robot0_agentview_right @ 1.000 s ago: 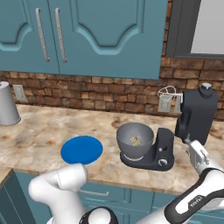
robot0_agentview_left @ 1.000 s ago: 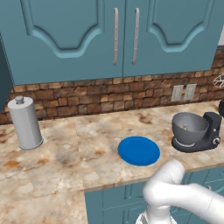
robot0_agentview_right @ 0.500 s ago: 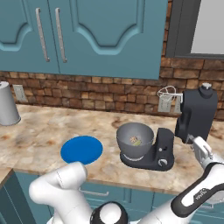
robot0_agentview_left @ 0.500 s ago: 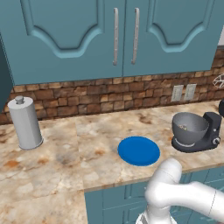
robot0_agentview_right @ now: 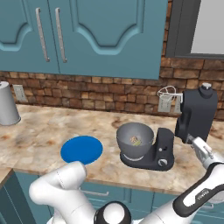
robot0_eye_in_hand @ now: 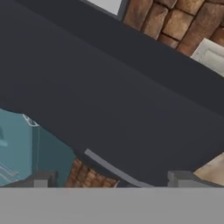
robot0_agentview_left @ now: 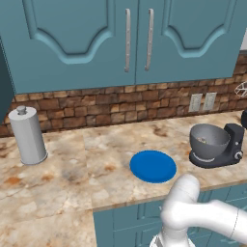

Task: Add butter and sugar cubes to the stand mixer bowl and then turn on the stand mixer to begin making frosting.

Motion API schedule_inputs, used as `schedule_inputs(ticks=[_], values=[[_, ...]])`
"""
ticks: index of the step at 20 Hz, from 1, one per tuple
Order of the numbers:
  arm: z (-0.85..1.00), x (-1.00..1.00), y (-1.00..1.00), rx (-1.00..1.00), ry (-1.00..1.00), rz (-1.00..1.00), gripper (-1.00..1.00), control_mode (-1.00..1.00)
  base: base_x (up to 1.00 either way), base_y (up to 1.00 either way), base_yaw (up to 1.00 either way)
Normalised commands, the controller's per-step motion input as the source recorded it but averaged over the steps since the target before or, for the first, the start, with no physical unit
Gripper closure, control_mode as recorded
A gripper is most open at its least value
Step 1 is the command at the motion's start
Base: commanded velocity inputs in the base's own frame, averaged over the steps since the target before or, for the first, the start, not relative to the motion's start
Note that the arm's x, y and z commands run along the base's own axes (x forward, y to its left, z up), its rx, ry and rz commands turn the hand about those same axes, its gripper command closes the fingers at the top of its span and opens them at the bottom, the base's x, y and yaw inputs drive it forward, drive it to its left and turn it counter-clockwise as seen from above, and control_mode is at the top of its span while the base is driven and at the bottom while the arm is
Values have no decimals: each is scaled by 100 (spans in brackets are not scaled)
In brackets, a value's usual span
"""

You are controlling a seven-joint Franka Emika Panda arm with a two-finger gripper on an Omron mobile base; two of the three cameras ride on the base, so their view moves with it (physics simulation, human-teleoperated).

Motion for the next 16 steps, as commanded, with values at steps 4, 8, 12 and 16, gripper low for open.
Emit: schedule_inputs(ticks=[4,8,12,16], values=[[34,11,-1,-8,-3,0,-100,-100,0,0,0],[16,0,-40,-2,0,0,-100,-100,0,0,0],[10,0,-42,-2,0,0,-100,-100,0,0,0],[0,-1,-36,-4,-1,-3,-100,-100,0,0,0]])
